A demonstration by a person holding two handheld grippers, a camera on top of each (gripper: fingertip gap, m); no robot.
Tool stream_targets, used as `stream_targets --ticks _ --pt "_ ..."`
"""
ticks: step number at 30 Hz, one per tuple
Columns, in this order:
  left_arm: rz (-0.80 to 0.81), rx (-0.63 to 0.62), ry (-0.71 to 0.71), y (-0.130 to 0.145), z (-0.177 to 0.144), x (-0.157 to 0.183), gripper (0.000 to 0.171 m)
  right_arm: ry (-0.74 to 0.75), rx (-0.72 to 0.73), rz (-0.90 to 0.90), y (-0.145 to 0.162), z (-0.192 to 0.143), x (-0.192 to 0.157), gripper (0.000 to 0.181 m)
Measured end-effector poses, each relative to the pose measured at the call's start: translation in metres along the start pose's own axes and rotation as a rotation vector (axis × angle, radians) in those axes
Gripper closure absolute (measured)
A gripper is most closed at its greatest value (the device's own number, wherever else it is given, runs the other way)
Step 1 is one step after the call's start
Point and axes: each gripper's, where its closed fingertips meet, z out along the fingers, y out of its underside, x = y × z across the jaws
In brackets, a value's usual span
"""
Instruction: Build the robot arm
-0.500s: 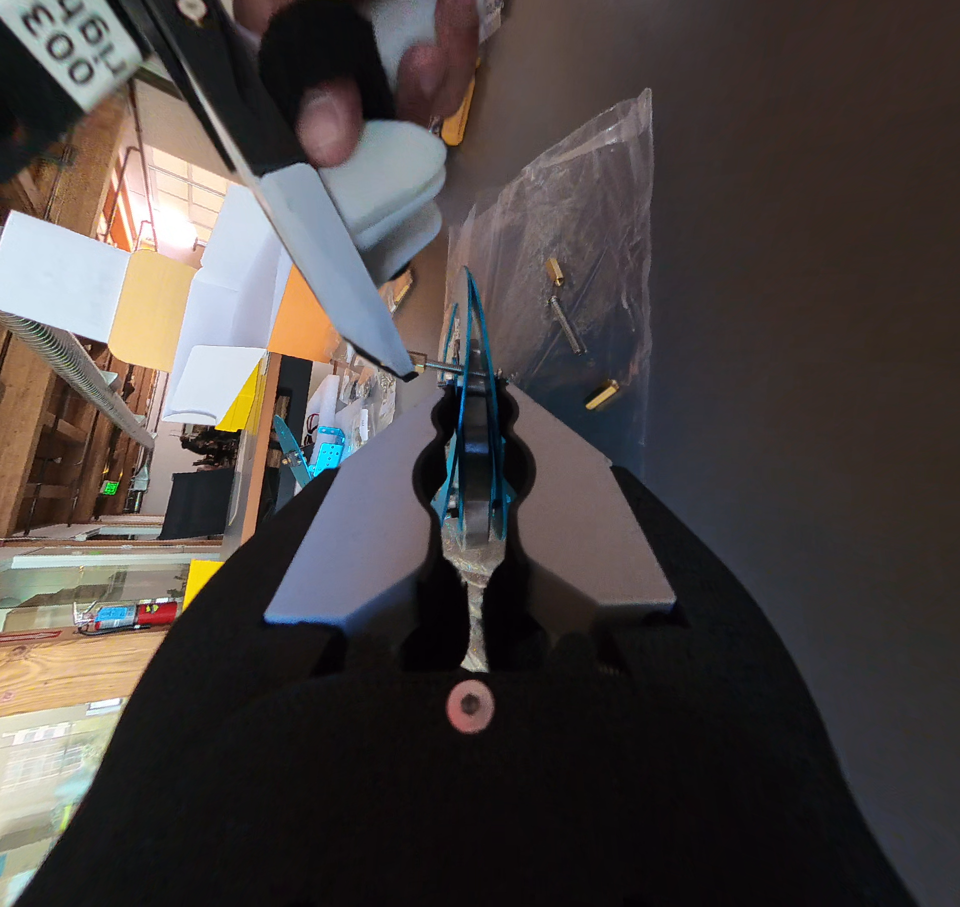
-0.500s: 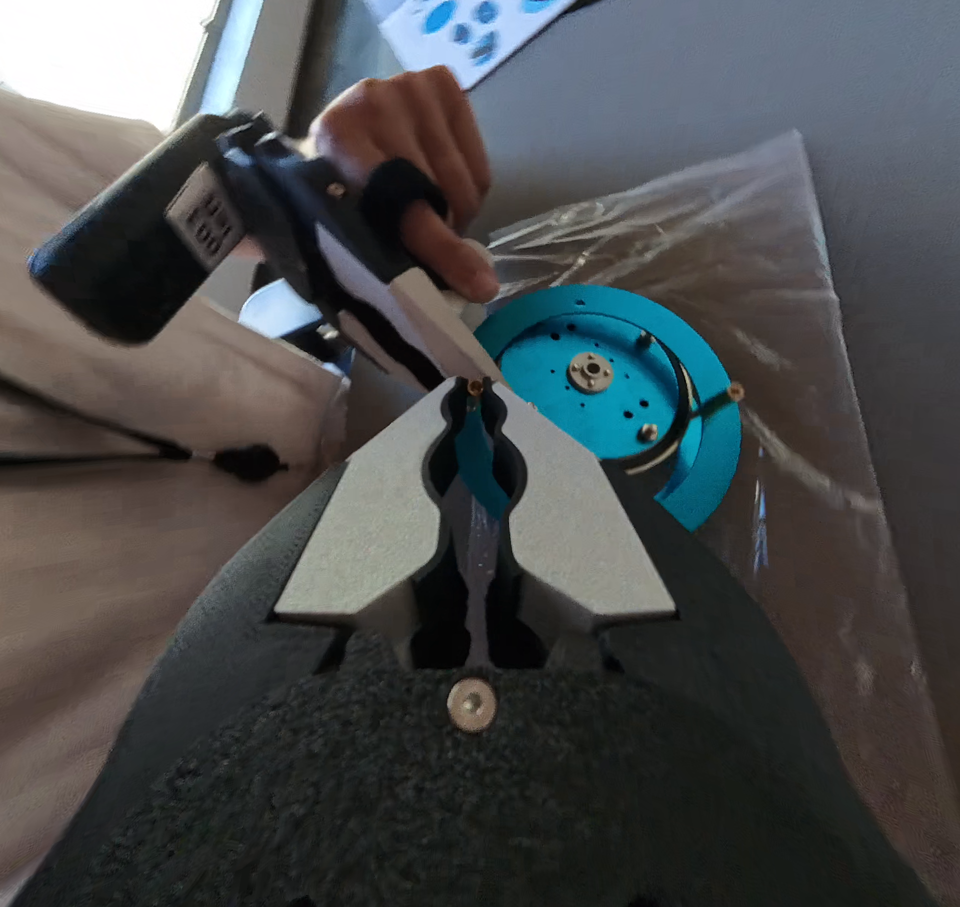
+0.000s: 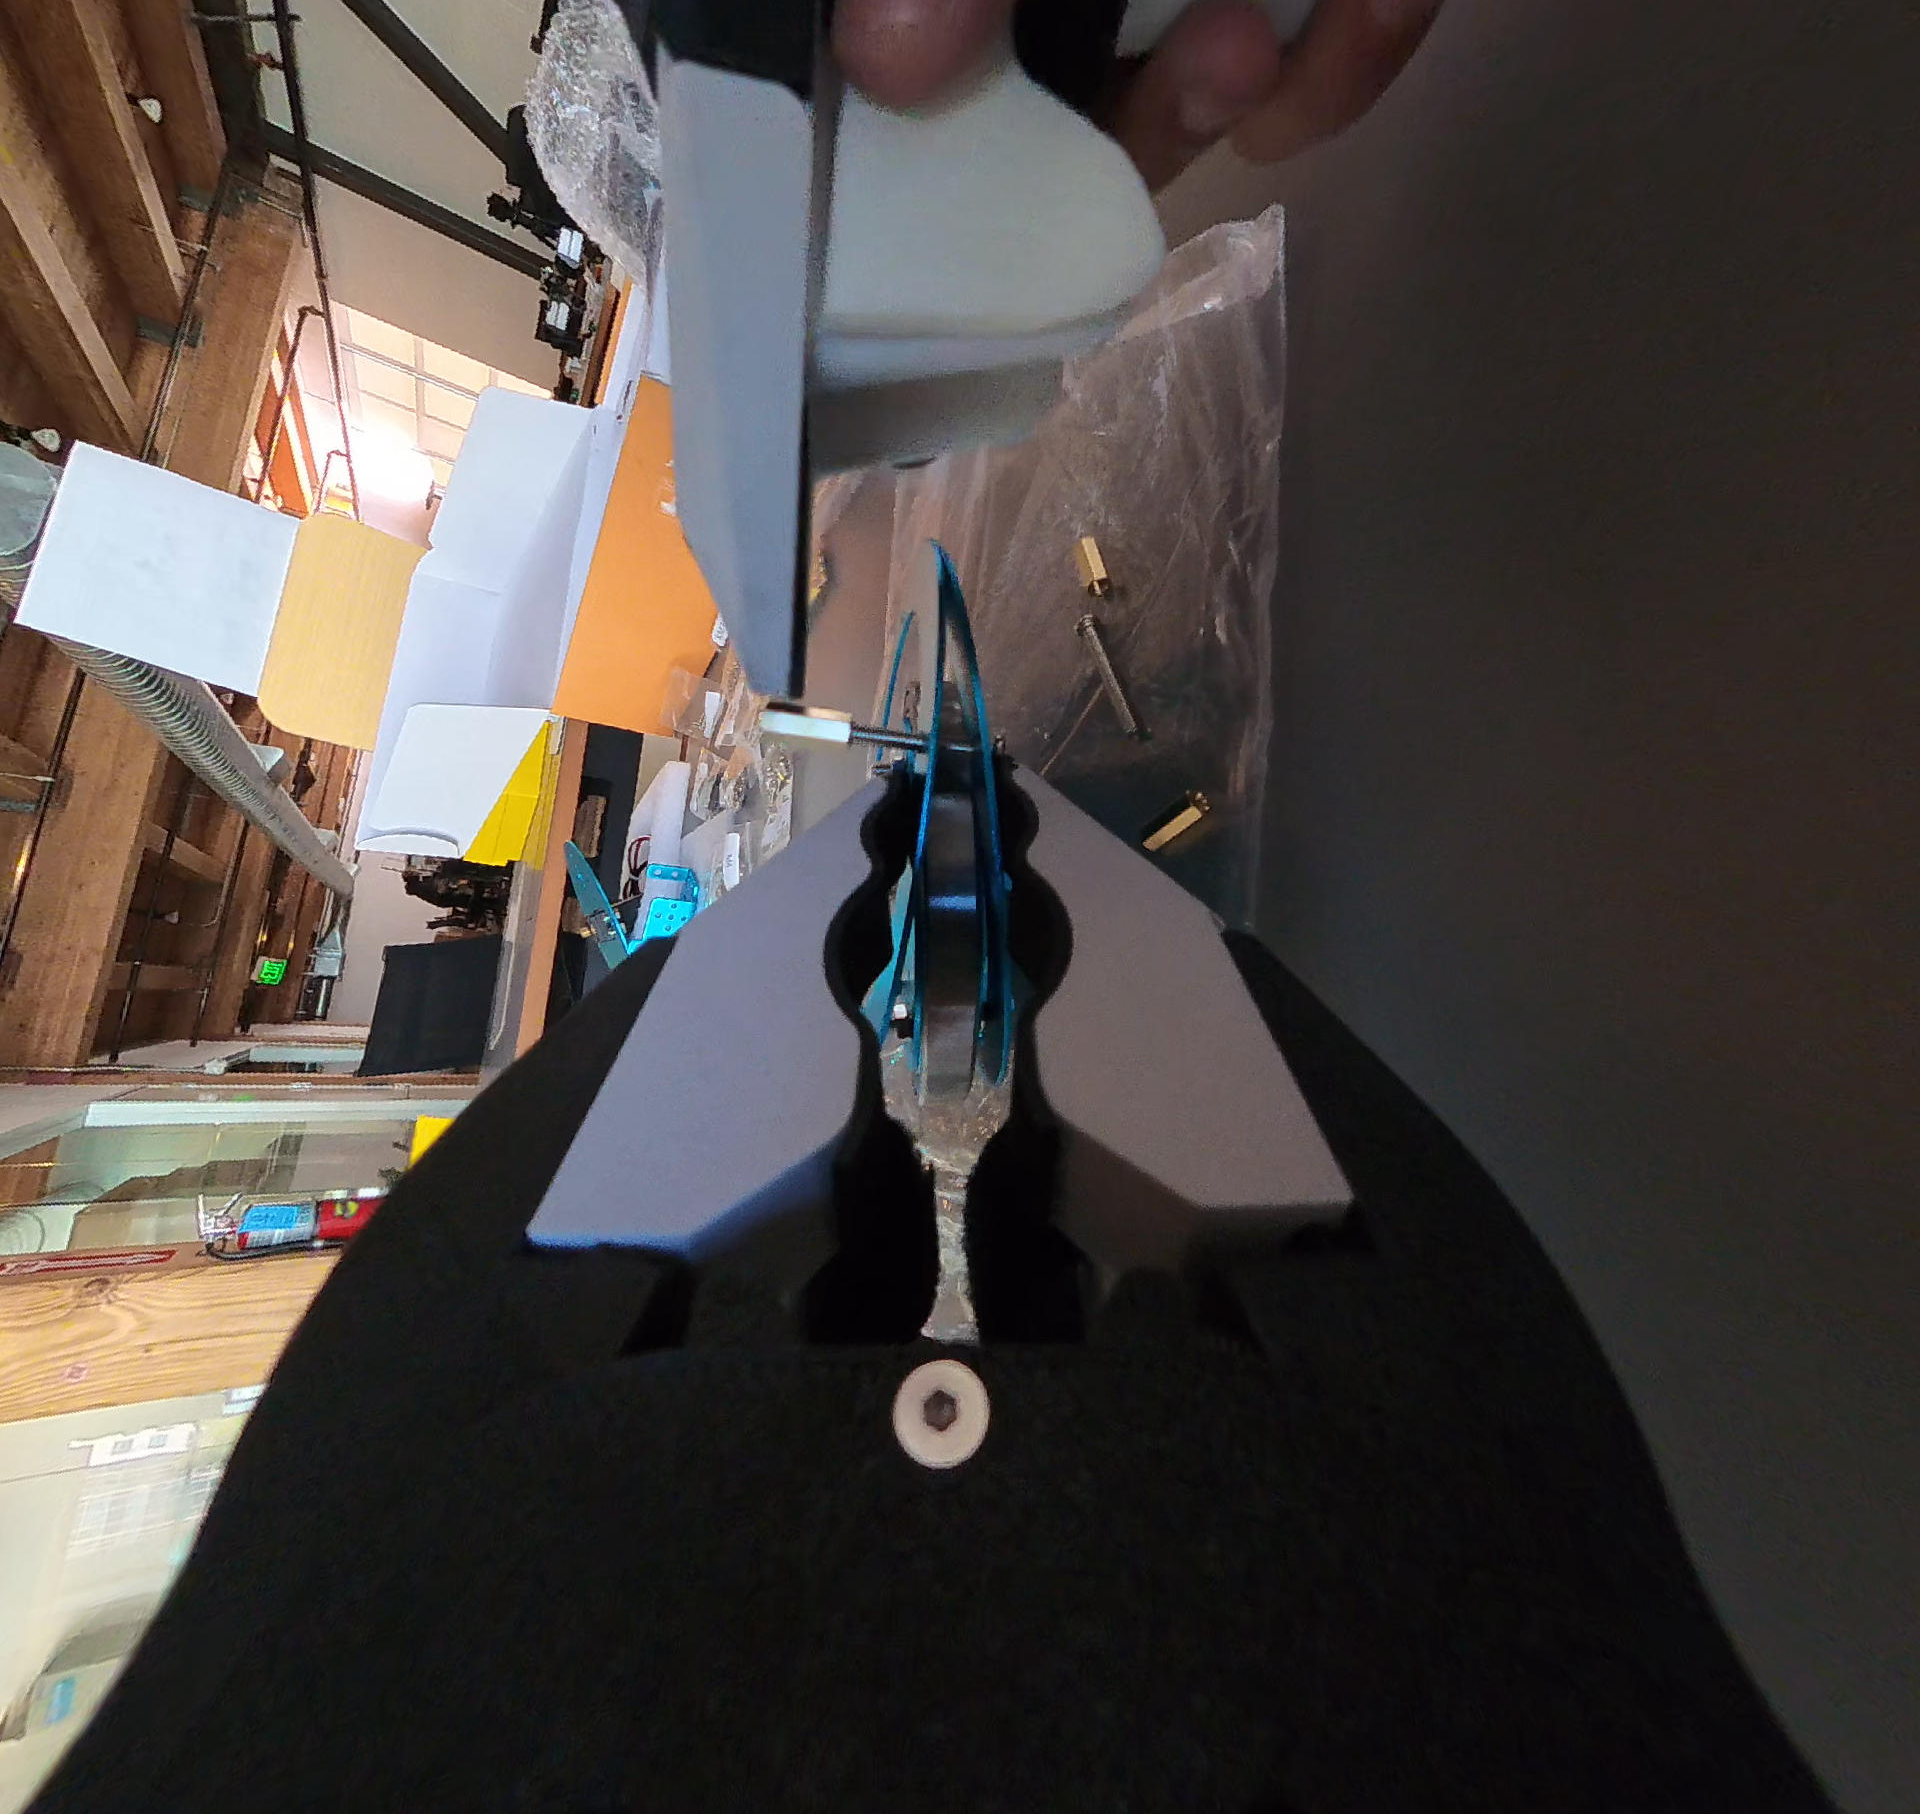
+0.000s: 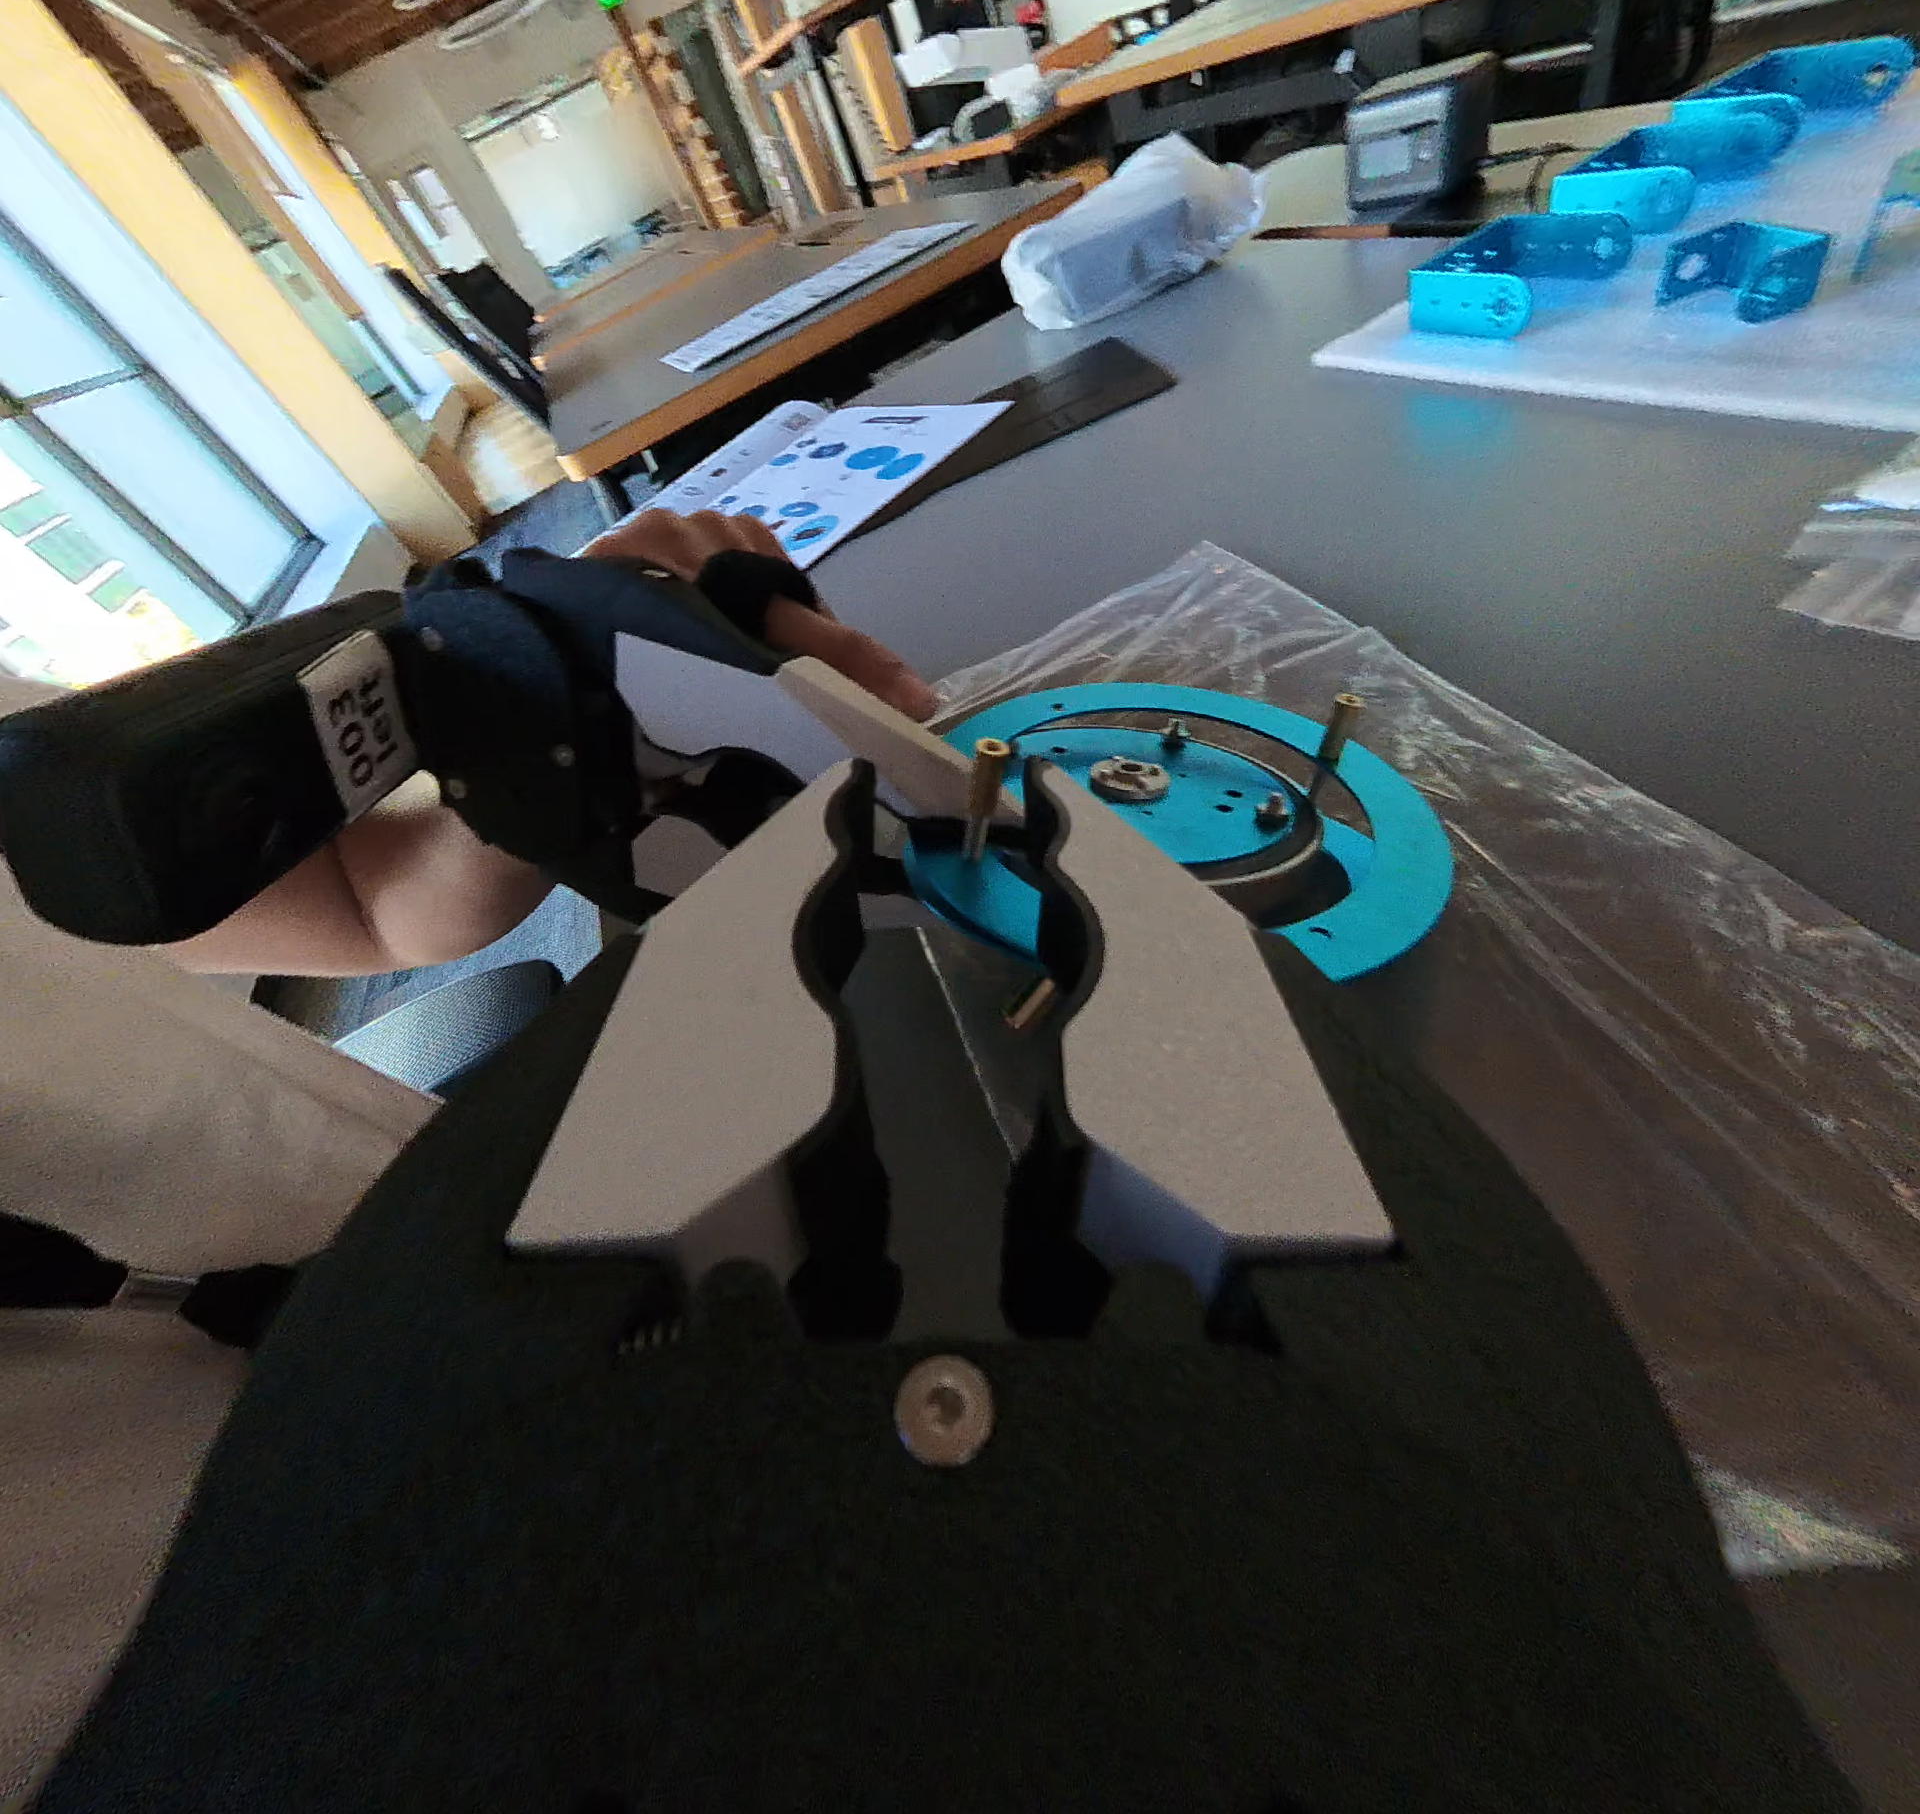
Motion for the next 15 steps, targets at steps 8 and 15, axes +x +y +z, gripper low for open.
stream_targets --ticks 8,15 --pt "0.010 0.007 -0.001 -0.001 0.000 0.003 0.156 -0.073 -0.015 0.090 0.006 0.009 0.004 0.176" --pt "0.037 -0.016 -0.001 -0.003 0.004 0.008 0.156 0.324 0.010 0.216 0.014 0.002 0.014 0.176"
